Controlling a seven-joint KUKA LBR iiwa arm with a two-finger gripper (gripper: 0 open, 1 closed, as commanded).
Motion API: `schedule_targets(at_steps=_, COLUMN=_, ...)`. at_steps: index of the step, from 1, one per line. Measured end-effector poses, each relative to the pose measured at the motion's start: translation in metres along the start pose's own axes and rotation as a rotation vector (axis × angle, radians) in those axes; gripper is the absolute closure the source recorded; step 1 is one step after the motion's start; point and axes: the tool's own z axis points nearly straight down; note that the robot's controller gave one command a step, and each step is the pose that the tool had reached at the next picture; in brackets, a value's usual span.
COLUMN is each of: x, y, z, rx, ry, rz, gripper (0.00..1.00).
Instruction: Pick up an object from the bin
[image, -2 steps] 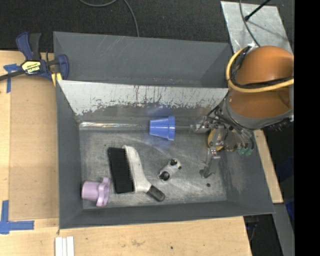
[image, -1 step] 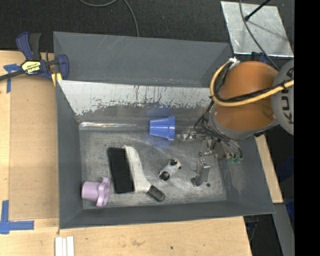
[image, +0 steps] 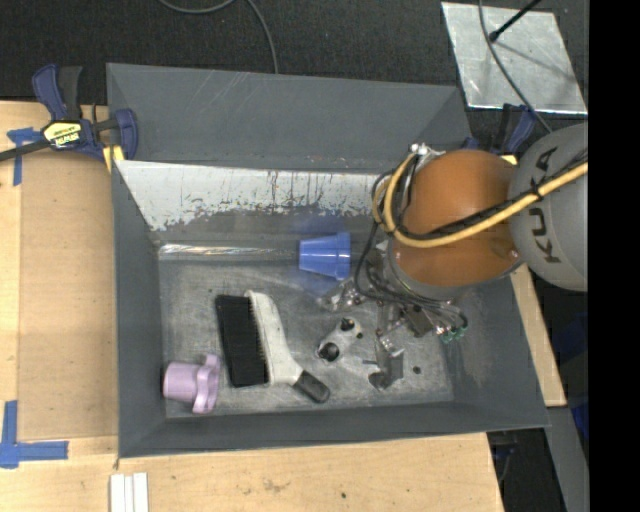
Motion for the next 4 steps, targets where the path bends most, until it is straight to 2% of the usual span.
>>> schedule_targets(at_steps=1, x=-0.023, y=0.000, z=0.023, rx=0.001, ry=-0.003, rz=-0.110, gripper=0.00)
schedule_targets(at_steps=2, x=-0.023, y=-0.016, z=0.085, rx=0.002, ry=-0.006, rz=-0.169, gripper=0.00)
schedule_targets(at_steps=3, x=-0.037, y=-0.017, z=0.107, rx=0.013, ry=-0.034, rz=-0.260, gripper=1.00)
schedule_targets(at_steps=4, x=-0.036, y=-0.017, z=0.105, rx=0.014, ry=-0.029, rz=-0.272, gripper=1.00)
